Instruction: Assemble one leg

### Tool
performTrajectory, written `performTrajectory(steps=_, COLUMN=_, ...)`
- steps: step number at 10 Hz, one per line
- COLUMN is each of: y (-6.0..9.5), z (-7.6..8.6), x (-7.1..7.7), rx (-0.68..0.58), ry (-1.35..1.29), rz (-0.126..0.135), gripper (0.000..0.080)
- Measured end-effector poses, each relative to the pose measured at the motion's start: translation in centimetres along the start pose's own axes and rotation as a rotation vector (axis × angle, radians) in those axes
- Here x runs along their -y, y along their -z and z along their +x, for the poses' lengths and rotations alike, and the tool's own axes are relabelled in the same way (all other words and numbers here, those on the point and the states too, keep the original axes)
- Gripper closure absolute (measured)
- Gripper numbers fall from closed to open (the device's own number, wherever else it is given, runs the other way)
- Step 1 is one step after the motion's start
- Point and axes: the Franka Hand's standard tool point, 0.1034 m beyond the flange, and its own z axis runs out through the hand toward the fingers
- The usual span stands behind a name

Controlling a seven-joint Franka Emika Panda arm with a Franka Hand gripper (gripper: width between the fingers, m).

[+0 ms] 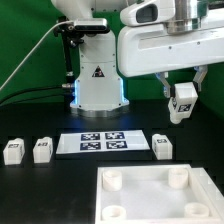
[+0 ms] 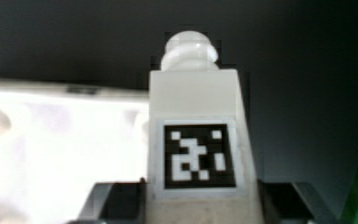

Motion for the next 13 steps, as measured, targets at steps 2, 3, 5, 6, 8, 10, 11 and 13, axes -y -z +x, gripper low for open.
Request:
performTrajectory(steps=2, y=2.2, z=5.1, x=-4.3, rx=-0.199, ry=0.096, rz=-0.024, gripper=0.0508)
performTrajectory(steps=3, y=3.3, z=7.8, x=-5.6, rx=-0.342, ry=0.128, rz=-0.048, gripper=0.0508)
performTrajectory(steps=5, y=3.6, z=9.7, x=-6.2, rx=-0.56, ry=0.145, rz=-0.094, gripper=0.0508)
performTrajectory(steps=6, y=3.7, z=9.6, x=-7.2, rx=-0.682, ry=0.144, rz=-0.127, gripper=0.0508)
performTrajectory(steps=8, y=1.0, z=8.3, x=-8.1, rx=-0.645, ry=0.145, rz=-0.127, gripper=0.0508)
performTrajectory(steps=10, y=0.5, z=8.1, x=-8.0, rx=-0.604, ry=0.142, rz=-0.118, gripper=0.0508)
performTrajectory(steps=11, y=0.1, z=9.2, x=-7.4, rx=-0.561, ry=0.149, rz=-0.098, gripper=0.0508)
performTrajectory(steps=13, y=-0.4, z=12.3, x=-6.4, rx=-0.541, ry=0.15, rz=-0.068, gripper=0.0508)
